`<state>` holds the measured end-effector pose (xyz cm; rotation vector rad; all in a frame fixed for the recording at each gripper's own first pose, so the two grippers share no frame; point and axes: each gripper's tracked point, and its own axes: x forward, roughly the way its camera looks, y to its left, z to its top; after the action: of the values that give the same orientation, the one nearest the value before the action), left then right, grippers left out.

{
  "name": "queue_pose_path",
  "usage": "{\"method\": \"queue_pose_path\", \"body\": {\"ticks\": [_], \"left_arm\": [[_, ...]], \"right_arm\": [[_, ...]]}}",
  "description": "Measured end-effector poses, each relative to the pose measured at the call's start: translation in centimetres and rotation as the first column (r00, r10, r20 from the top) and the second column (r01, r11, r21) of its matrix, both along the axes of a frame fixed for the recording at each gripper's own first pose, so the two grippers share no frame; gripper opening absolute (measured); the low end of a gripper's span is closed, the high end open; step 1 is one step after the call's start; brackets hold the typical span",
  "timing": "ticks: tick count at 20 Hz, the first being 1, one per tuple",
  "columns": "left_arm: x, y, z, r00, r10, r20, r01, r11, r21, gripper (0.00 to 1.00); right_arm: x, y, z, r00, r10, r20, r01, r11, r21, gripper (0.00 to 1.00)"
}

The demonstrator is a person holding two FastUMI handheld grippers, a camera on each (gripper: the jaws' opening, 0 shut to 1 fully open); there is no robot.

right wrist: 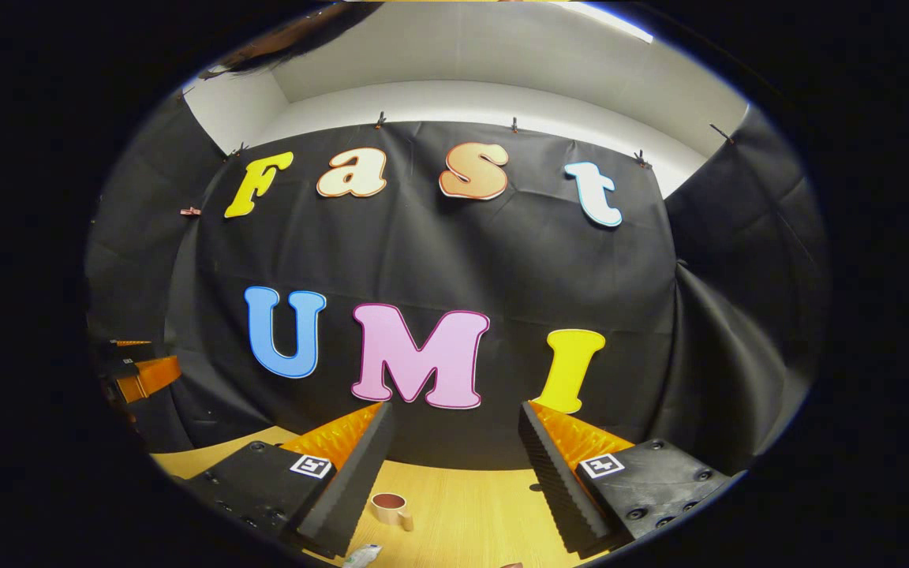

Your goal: Put the toothbrush and toothpaste on the desktop into the cup, then pick up the cup and place it on the coaster on the desktop.

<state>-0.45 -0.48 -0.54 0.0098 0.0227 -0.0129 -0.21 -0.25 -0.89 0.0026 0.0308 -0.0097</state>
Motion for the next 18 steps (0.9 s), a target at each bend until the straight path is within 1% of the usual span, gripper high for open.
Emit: {"method": "queue_pose_path", "body": {"ticks": [2,6,8,10,12,13,15,16,18], "left_arm": [[-0.2,0.0,-0.3,1.000,0.001,-0.006,-0.001,1.000,0.001,0.97],[-0.3,0.5,-1.3,1.000,-0.002,-0.023,0.003,1.000,0.011,0.97],[-0.5,0.9,-2.1,0.999,-0.005,-0.034,0.005,1.000,0.016,0.97],[-0.8,1.2,-3.1,0.999,-0.010,-0.051,0.011,1.000,0.016,0.97],[-1.3,2.0,-4.4,0.997,-0.009,-0.072,0.010,1.000,0.009,0.97],[-1.5,2.4,-5.0,0.997,-0.005,-0.078,0.006,1.000,0.006,0.97],[-2.1,3.2,-6.2,0.996,0.001,-0.092,-0.001,1.000,0.005,0.97],[-2.3,3.6,-6.8,0.995,0.006,-0.100,-0.005,1.000,0.008,0.97],[-3.0,4.6,-8.1,0.993,0.015,-0.117,-0.015,1.000,0.005,0.97]], "right_arm": [[0.2,0.3,-0.5,1.000,0.003,-0.025,-0.003,1.000,0.001,0.96],[0.0,2.1,-3.0,0.991,0.014,-0.132,-0.018,0.999,-0.027,0.97],[-0.2,4.1,-5.0,0.979,0.039,-0.201,-0.050,0.998,-0.047,0.96],[-0.5,6.4,-7.8,0.955,0.073,-0.288,-0.093,0.994,-0.056,0.97],[-0.9,9.0,-11.4,0.916,0.109,-0.385,-0.137,0.989,-0.047,0.97],[-1.1,10.3,-13.6,0.892,0.126,-0.433,-0.156,0.987,-0.034,0.97],[-1.8,12.7,-18.4,0.831,0.155,-0.534,-0.187,0.982,-0.006,0.97],[-2.4,13.5,-20.7,0.793,0.157,-0.589,-0.192,0.981,0.003,0.97],[-2.8,15.0,-25.5,0.732,0.155,-0.664,-0.190,0.982,0.021,0.98]]}}
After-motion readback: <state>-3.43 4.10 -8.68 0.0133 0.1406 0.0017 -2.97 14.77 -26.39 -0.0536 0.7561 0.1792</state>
